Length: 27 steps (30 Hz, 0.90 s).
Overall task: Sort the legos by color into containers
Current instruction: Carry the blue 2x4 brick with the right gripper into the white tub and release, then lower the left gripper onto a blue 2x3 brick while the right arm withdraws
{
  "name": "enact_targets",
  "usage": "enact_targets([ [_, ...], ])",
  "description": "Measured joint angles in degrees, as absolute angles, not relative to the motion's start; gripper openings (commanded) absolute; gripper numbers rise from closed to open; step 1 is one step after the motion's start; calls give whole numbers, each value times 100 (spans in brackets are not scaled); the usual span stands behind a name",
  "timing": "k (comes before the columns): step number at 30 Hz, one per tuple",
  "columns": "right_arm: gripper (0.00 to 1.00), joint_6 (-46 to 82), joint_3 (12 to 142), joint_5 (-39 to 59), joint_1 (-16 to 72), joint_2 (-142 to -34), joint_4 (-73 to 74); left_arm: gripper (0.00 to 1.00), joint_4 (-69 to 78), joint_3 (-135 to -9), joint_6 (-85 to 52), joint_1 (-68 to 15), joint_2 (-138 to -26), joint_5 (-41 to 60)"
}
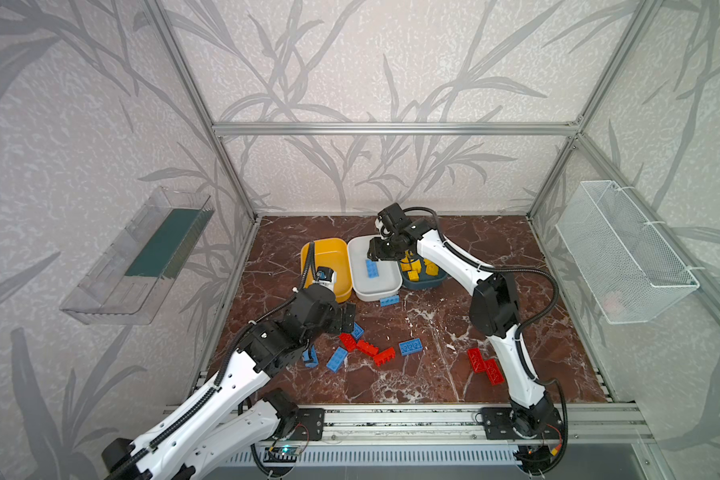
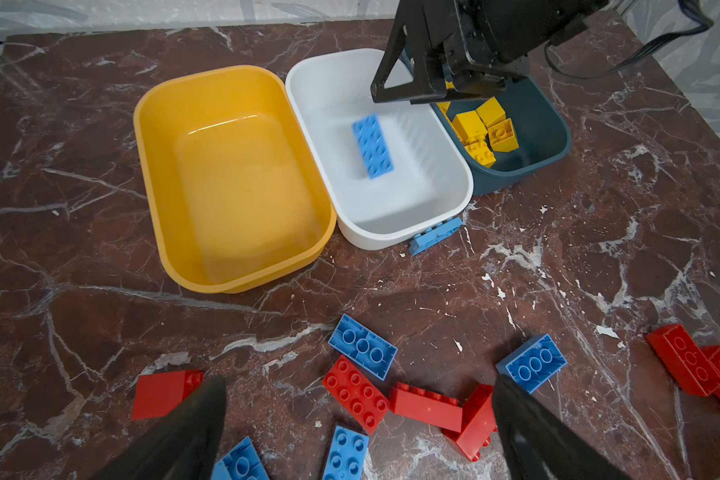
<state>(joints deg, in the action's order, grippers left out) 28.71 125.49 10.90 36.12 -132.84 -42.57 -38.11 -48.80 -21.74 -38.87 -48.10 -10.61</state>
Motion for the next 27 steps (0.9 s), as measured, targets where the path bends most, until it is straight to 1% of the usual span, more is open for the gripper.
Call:
enact_targets([
  [3, 70, 2845, 12248, 1142, 3514, -13137, -4141, 99, -3800, -4904, -2047, -3889, -4932, -810],
  [6, 73, 2847, 11616, 1229, 3415, -12759, -3951, 99, -3791, -5043, -1940, -3894, -5236, -469],
  [12, 77, 2974, 9819, 1688, 3037, -11286, -3105, 98, -3793, -5485, -1682, -3992, -5970, 169],
  [19, 85, 3175, 7699, 2106, 2333, -9349, -1813, 98, -3896, -5743, -1358, -4423, -6514, 309],
  [22, 86, 3393, 6696, 2281, 2053, -8709, -1227, 98, -3889, -5896, -1179, -4799, -6893, 211],
  [27, 86, 3813, 5256, 2414, 1581, -7977, -526, 98, -3905, -6031, -1057, -5210, -7734, 207],
])
